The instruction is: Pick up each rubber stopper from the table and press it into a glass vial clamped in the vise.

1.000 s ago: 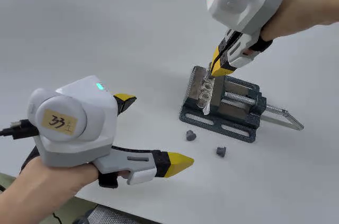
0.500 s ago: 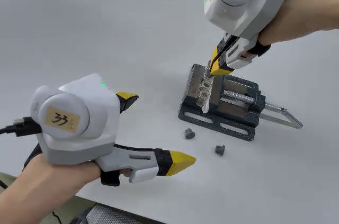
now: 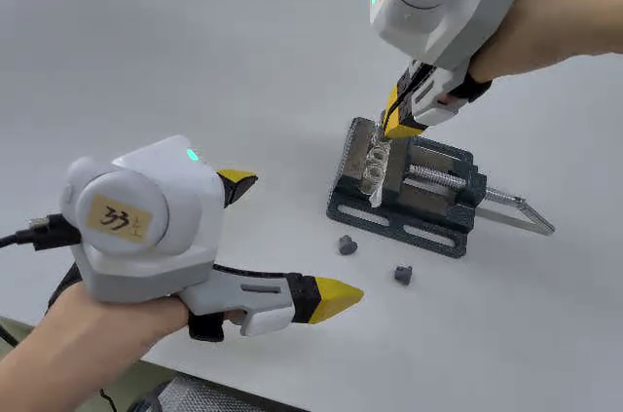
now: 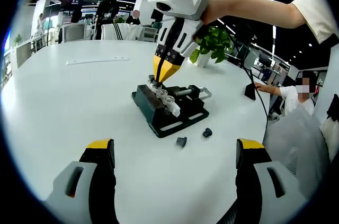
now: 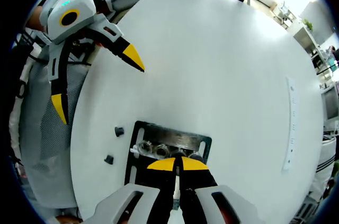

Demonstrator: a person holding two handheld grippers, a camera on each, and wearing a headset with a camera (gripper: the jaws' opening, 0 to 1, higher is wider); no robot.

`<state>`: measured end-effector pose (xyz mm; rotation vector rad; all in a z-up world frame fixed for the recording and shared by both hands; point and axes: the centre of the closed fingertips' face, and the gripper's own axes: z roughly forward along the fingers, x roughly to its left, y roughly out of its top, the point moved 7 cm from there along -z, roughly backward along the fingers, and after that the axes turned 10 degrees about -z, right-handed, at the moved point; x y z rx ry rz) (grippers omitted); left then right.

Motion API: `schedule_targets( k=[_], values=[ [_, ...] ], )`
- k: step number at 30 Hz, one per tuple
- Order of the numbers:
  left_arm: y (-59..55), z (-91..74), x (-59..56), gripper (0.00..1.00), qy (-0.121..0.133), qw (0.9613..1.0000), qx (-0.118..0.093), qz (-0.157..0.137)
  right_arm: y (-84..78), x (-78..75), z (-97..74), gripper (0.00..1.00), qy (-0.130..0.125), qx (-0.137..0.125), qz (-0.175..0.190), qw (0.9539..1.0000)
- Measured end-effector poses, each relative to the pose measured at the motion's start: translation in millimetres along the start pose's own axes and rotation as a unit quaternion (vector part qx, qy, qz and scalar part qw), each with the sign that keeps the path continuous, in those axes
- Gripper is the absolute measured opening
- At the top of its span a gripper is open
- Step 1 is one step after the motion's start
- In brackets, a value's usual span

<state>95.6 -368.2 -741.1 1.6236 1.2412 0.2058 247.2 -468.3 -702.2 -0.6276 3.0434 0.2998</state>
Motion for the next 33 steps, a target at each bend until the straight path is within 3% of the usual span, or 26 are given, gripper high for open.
schedule_targets(
  k=[4, 5, 17, 25, 29, 33],
  values=[
    [-0.3, 0.0, 0.2, 0.95, 0.002, 1.0000, 0.001, -0.002, -4.7, -2.7, -1.0, 0.00, -0.007, -0.024, 0.017, 0.9995],
    [-0.7, 0.5, 0.4, 0.95, 0.001, 1.0000, 0.002, -0.001, -6.1, -3.6, -1.0, 0.00, -0.004, -0.035, 0.043, 0.9984],
    [2.3, 2.5, -2.2, 0.95, -0.004, 1.0000, 0.003, 0.004, -6.5, -2.9, -3.3, 0.00, -0.013, -0.047, 0.009, 0.9988],
    [2.2, 0.1, -1.2, 0.95, -0.001, 1.0000, 0.005, 0.004, -11.5, -6.4, -4.2, 0.01, -0.019, -0.060, 0.008, 0.9980],
    [3.1, 0.2, -1.6, 0.95, -0.002, 1.0000, 0.005, 0.005, -14.5, -6.7, -6.4, 0.09, -0.025, -0.068, 0.017, 0.9972],
    [4.7, 0.3, -0.7, 0.95, -0.002, 1.0000, 0.003, 0.006, -14.9, 4.3, -5.5, 0.18, -0.012, -0.076, 0.021, 0.9968]
  ],
)
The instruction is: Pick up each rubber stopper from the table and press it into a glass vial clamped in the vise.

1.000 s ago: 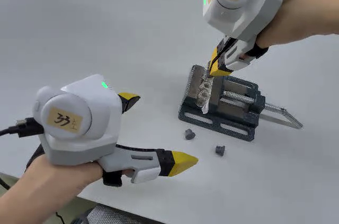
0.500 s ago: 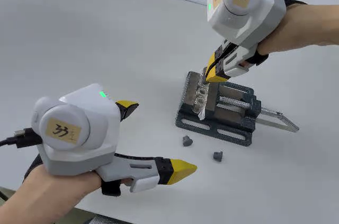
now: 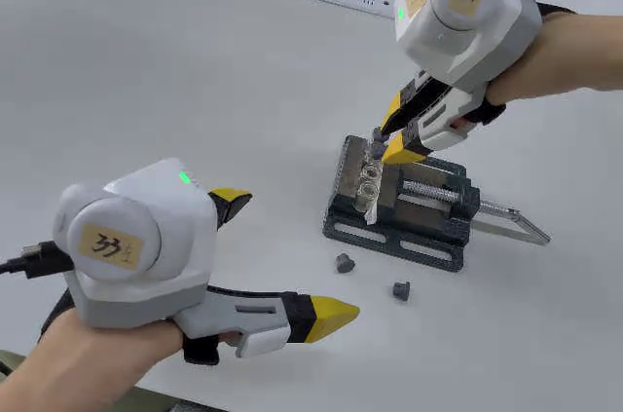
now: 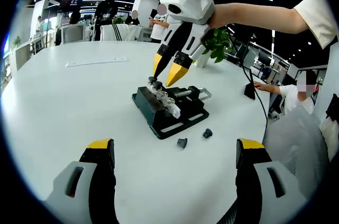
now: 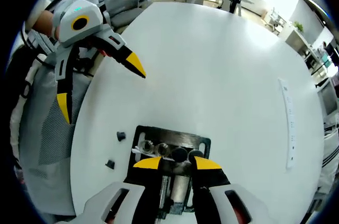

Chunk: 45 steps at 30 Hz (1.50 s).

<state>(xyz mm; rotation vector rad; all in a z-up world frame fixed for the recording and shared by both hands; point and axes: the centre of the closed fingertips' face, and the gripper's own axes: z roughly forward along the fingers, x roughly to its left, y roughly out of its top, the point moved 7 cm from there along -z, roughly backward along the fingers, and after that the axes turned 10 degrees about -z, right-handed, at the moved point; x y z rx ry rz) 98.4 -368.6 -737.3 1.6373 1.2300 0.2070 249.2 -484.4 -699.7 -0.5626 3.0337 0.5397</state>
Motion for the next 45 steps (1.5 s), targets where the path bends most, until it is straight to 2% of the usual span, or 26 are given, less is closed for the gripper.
schedule_targets(
  k=[6, 10, 15, 21, 24, 28, 36, 39, 41, 45],
  values=[
    [2.4, -1.0, 0.0, 0.95, 0.000, 1.0000, -0.002, 0.002, -3.8, 13.3, -1.1, 0.32, -0.005, -0.026, 0.020, 0.9994],
    [4.0, -1.5, 0.7, 0.95, -0.001, 1.0000, -0.003, 0.005, -6.6, 20.4, -3.4, 0.43, -0.020, -0.048, 0.035, 0.9980],
    [7.9, -2.6, 0.1, 0.95, -0.002, 0.9999, -0.003, 0.011, -12.4, 29.1, -4.8, 0.56, -0.025, -0.058, 0.044, 0.9970],
    [11.0, -4.7, 0.5, 0.95, -0.003, 0.9998, -0.003, 0.019, -15.9, 47.1, -1.5, 0.66, -0.037, -0.093, 0.063, 0.9930],
    [10.7, -5.4, -0.5, 0.95, -0.005, 0.9997, 0.000, 0.023, -18.3, 58.9, 0.4, 0.69, -0.042, -0.118, 0.085, 0.9884],
    [9.7, -5.5, -1.7, 0.95, -0.009, 0.9996, 0.006, 0.026, -24.6, 79.1, 3.2, 0.70, -0.046, -0.125, 0.096, 0.9863],
    [13.6, -4.9, -4.5, 0.95, -0.015, 0.9992, 0.009, 0.035, -32.9, 106.6, 7.0, 0.66, -0.067, -0.154, 0.130, 0.9772],
    [14.9, -5.2, -5.7, 0.95, -0.017, 0.9990, 0.010, 0.040, -35.6, 117.4, 9.2, 0.64, -0.072, -0.157, 0.131, 0.9763],
    [14.6, -5.5, -5.7, 0.95, -0.018, 0.9989, 0.012, 0.043, -36.2, 123.0, 10.3, 0.60, -0.068, -0.161, 0.131, 0.9758],
    [14.0, -6.8, -6.5, 0.95, -0.019, 0.9986, 0.016, 0.048, -38.0, 133.7, 17.5, 0.56, -0.082, -0.173, 0.133, 0.9723]
  ],
)
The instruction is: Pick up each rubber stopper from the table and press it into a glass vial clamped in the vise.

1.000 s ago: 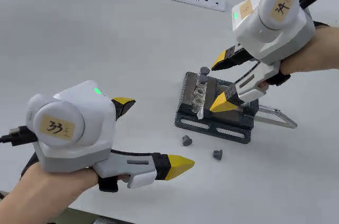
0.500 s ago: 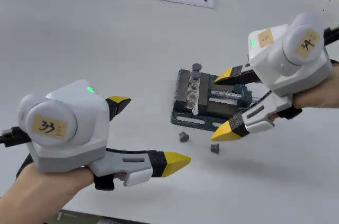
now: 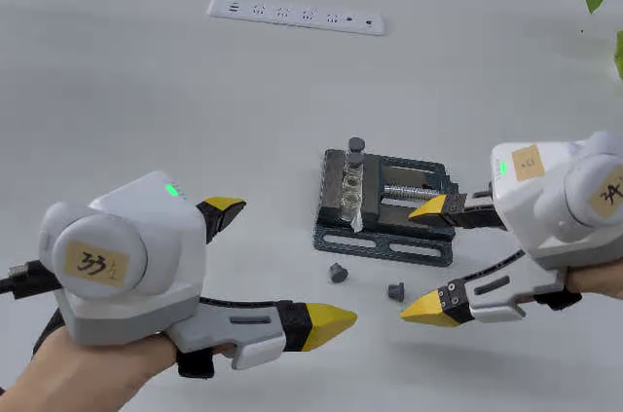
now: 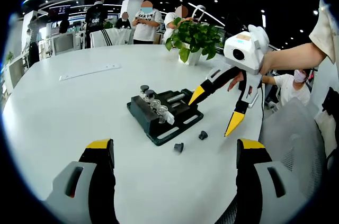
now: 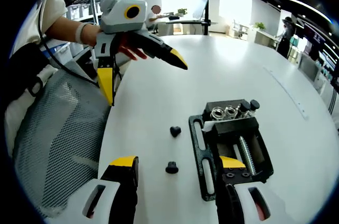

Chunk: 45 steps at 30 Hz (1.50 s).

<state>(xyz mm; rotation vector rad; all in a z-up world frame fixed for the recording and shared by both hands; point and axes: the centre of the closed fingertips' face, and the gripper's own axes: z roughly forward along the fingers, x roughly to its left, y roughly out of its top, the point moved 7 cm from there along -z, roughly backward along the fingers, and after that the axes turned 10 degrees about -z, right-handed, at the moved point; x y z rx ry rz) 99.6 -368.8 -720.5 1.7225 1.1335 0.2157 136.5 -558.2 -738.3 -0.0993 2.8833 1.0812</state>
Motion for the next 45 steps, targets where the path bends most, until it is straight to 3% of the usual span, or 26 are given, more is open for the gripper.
schedule_targets(
  k=[2, 4, 22, 45],
  values=[
    [-0.5, -0.7, -0.8, 0.95, 0.000, 1.0000, 0.004, 0.002, -1.8, 2.5, 1.1, 0.52, -0.017, -0.017, -0.003, 0.9997],
    [0.1, -0.7, -2.8, 0.95, -0.002, 1.0000, 0.006, 0.004, -4.6, 6.5, 1.9, 0.46, -0.018, -0.028, 0.006, 0.9994],
    [2.6, 4.9, -9.6, 0.95, -0.012, 0.9997, 0.014, 0.015, -31.4, 15.7, 16.5, 0.24, -0.037, -0.040, 0.036, 0.9979],
    [-8.6, -1.4, -5.3, 0.95, -0.009, 0.9993, 0.033, 0.016, -30.4, 13.4, 22.5, 0.08, -0.037, -0.053, 0.034, 0.9973]
  ],
)
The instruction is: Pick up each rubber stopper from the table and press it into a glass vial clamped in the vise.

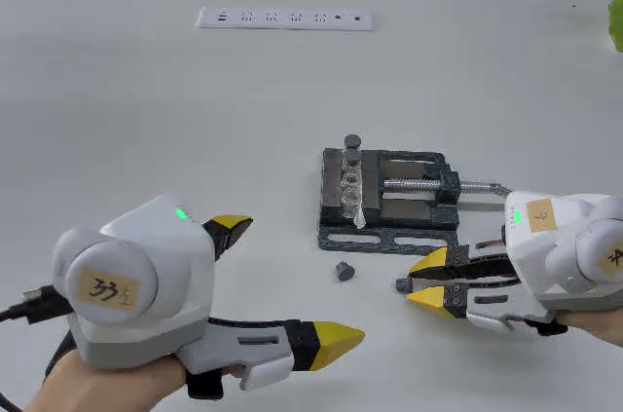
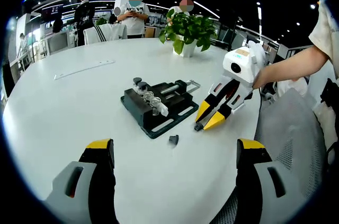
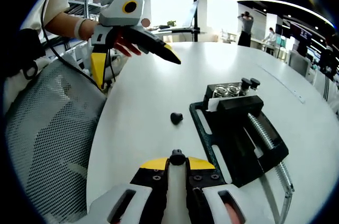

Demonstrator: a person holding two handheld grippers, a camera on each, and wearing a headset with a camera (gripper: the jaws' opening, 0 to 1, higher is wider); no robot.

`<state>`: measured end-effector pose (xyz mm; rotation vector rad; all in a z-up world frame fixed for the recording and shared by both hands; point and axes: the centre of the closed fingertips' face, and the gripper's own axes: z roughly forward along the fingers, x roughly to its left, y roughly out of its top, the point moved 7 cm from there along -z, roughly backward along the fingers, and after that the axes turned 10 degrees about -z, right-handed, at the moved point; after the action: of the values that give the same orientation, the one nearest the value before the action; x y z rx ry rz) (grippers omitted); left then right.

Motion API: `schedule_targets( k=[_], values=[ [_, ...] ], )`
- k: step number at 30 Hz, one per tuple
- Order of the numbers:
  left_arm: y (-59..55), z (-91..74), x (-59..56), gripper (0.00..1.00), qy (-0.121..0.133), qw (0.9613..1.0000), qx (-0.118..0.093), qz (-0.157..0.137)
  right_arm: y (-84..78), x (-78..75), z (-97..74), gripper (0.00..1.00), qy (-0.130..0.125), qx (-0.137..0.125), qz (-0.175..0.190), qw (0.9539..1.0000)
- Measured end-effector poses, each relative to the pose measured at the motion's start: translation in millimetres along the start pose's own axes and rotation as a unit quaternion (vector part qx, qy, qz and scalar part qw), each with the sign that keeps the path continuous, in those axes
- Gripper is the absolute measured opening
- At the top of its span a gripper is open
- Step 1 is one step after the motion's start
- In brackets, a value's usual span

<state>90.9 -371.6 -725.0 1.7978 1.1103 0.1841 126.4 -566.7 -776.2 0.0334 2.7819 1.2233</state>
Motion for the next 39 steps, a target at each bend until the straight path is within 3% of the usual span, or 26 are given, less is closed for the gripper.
schedule_targets(
  k=[8, 15, 20, 23, 29, 39],
  values=[
    [-1.9, 2.1, -1.9, 0.95, -0.004, 0.9998, 0.010, 0.013, 5.8, -0.1, -5.0, 0.07, 0.005, 0.001, 0.010, 0.9999],
    [-0.2, 9.4, -4.9, 0.90, -0.013, 0.9975, 0.031, 0.062, 18.3, -0.7, -22.0, 0.06, 0.028, 0.048, -0.007, 0.9984],
    [2.8, 18.2, -11.7, 0.81, -0.032, 0.9930, 0.048, 0.103, 32.5, -0.6, -33.4, 0.06, 0.051, 0.087, -0.037, 0.9942],
    [6.2, 24.7, -16.3, 0.78, -0.042, 0.9899, 0.050, 0.126, 44.1, -0.6, -38.0, 0.06, 0.059, 0.092, -0.057, 0.9924],
    [13.9, 42.0, -39.7, 0.61, -0.068, 0.9816, 0.052, 0.171, 68.6, -0.1, -49.1, 0.06, 0.077, 0.108, -0.097, 0.9865],
    [26.4, 50.7, -59.2, 0.28, -0.103, 0.9763, 0.049, 0.184, 88.0, -0.5, -58.1, 0.06, 0.096, 0.123, -0.143, 0.9774]
  ],
)
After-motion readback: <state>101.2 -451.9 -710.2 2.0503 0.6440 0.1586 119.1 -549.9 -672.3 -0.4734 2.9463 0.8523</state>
